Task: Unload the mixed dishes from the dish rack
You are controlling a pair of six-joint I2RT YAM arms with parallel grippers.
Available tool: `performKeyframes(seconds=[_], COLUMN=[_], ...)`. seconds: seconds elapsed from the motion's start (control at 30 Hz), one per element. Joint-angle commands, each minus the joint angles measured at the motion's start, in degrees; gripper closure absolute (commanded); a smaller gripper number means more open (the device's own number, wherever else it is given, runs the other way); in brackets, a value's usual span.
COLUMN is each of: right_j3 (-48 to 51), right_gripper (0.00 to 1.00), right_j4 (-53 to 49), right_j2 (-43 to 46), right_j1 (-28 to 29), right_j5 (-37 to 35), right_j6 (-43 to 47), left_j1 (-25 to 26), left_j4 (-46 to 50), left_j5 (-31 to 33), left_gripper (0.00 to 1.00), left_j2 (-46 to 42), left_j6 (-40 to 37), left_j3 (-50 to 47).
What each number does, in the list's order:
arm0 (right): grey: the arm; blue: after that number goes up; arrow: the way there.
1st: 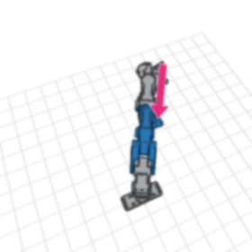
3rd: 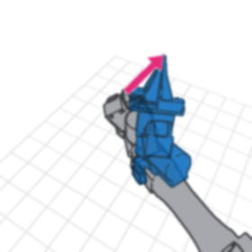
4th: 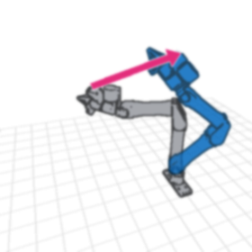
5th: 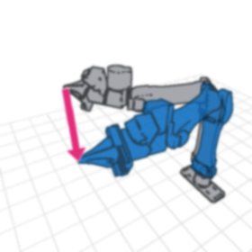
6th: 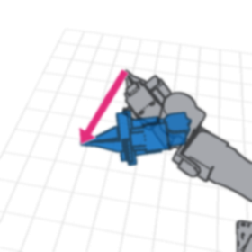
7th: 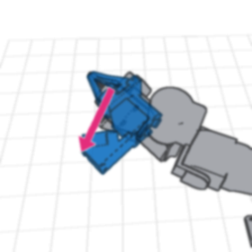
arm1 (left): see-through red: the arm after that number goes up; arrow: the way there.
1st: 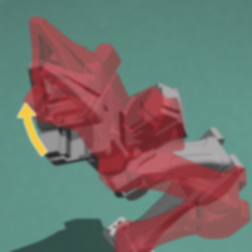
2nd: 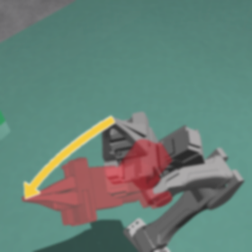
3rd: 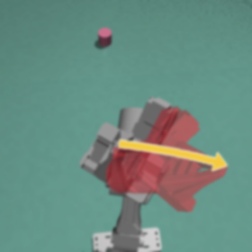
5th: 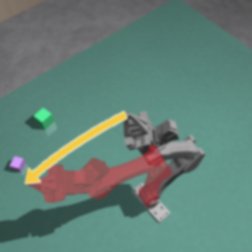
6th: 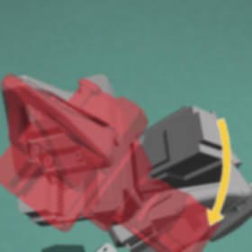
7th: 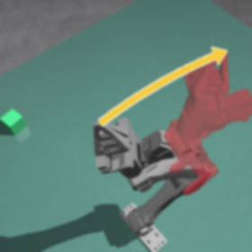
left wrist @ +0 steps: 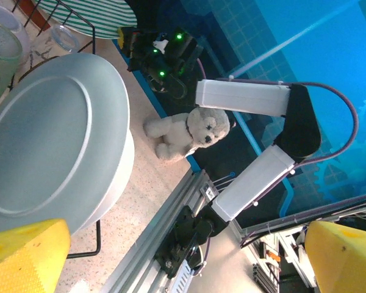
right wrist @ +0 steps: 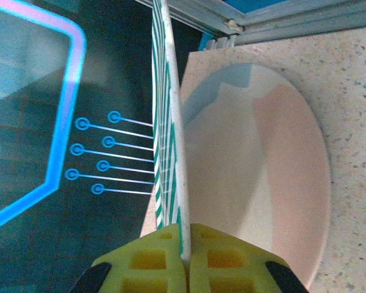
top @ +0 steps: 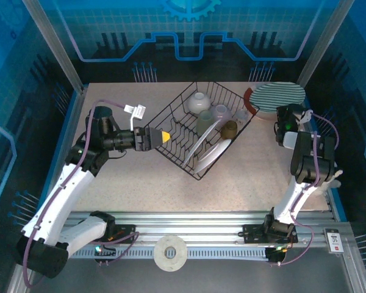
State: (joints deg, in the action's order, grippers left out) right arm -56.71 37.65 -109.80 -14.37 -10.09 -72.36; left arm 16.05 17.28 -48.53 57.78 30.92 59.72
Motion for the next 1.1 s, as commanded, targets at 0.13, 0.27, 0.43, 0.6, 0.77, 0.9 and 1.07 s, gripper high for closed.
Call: performKeyframes(seconds=[0.13,0.27,0.43,0.6,0.77,0.9,1.07], right_j3=[-3.2,-3.1,-5.4,-7.8,-9.4,-11.4,-11.7], right_gripper=[1.0,1.0,0.99,0.91,0.83,0.77,0.62], right_j4=[6.0,5.0,-1.4,-8.8,-12.5,-15.8,-17.5], right_j2=[-3.9,-4.7,-5.0,-4.7,-4.8,-6.5,-6.6], right_j1=[-0.6,-0.5,-0.1,0.5,1.0,0.8,1.0], right_j5=[0.1,0.1,1.6,3.0,3.5,6.0,6.1], right_j6=[-3.1,-4.0,-3.0,-2.5,-2.7,-3.6,-2.8], left_j1=[2.0,2.6,3.0,3.3,3.4,3.5,3.5], left_j4=[-1.1,-0.7,-1.0,-1.2,-0.7,-0.2,1.1], left_j5=[-2.1,-1.6,-1.1,-0.6,-0.5,-0.3,0.2], left_gripper=[0.01,0.01,0.01,0.01,0.01,0.01,0.01], left_j2=[0.4,1.1,1.6,1.5,1.1,0.5,-0.3], left_j6=[-2.0,-2.2,-2.0,-1.8,-1.9,-2.2,-2.9], left_j3=[-0.1,0.6,0.5,0.4,0.6,0.4,0.2])
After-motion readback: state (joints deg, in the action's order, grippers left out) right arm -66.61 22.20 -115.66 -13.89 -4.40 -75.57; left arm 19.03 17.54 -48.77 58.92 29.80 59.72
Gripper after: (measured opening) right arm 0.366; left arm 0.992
